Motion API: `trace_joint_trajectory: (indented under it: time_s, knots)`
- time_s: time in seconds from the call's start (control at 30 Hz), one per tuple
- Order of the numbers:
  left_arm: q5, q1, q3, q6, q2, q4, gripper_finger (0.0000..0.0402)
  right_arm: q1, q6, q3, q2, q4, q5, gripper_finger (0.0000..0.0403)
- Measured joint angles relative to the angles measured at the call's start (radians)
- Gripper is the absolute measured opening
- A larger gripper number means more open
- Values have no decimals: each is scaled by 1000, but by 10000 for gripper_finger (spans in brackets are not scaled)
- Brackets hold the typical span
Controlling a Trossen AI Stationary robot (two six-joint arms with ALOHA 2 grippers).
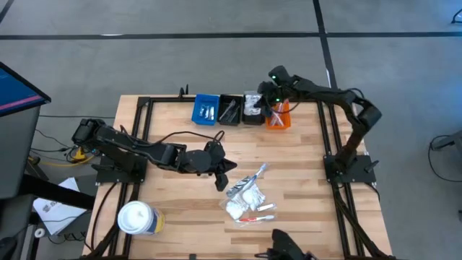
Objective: Pick & Place Travel size toiletries
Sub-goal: Put the white vanity pack into the right black bin
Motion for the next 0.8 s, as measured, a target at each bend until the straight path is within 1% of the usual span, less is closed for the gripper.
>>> trace_joint_trajectory:
  time_s: [0.03,0.17,0.23,0.33,0.57,0.67,0.8]
  knots:
    - [0,1,0,0,0,0,6,7,-9,17,18,-12,23,0]
    - [0,-2,0,0,0,0,6,30,-20,81,75,-61,173,0]
    - [0,-3,0,1,0,0,6,36,-18,99,94,-70,207,0]
    - [0,-6,0,1,0,0,6,35,13,117,109,-63,233,0]
    - [0,-6,0,1,0,0,6,14,39,125,121,-66,238,6]
    - [0,-6,0,1,0,2,6,11,41,125,121,-71,238,24]
    - [0,-6,0,1,0,3,6,9,41,125,121,-71,238,64]
